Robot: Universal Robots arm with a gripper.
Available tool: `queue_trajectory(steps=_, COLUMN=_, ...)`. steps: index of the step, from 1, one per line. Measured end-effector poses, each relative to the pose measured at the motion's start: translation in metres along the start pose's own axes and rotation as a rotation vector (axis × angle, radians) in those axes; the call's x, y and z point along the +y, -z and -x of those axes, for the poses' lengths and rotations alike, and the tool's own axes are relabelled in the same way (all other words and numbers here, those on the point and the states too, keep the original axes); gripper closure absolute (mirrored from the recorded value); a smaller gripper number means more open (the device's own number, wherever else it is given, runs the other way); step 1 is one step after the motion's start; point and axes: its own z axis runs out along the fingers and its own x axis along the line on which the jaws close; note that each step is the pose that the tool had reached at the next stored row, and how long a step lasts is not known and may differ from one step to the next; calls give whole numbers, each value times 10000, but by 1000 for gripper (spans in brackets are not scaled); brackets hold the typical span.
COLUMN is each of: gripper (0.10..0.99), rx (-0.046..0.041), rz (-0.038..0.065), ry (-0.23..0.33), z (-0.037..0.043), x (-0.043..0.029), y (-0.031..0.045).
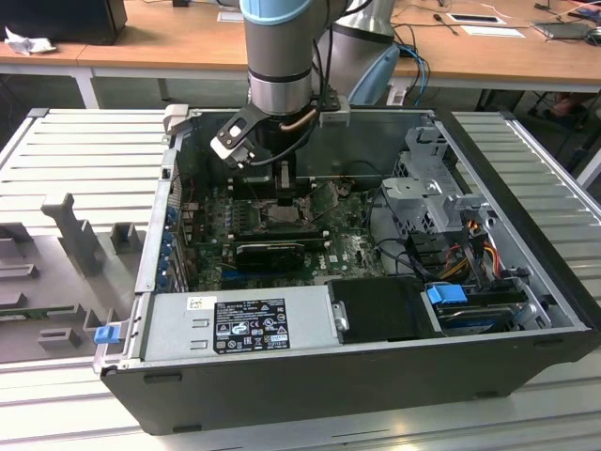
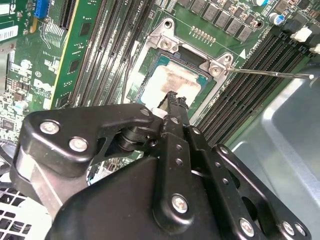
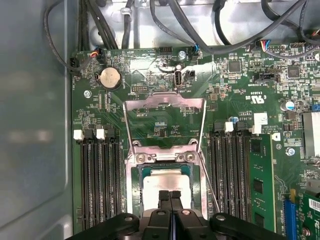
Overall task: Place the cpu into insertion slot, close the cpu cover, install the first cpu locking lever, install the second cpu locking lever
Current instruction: 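Place the cpu into insertion slot, then close the cpu cover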
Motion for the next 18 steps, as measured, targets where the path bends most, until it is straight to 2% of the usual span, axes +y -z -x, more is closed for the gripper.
queue_trajectory(steps=6, gripper=980, rx=2, rz=-1, ry=2, z=-1, x=3, y=25)
queue_trajectory(steps=8, gripper=980, rx=-1, rz=-55, ry=-1, z=-2, x=25, y=24)
queue_trajectory(steps=11, gripper=980, rx=1, rz=-218, ry=-4, z=-3, x=107, y=19)
queue_trajectory(steps=18, gripper=980, rx=17, rz=-278, ry=-5, z=-5, x=157, y=14)
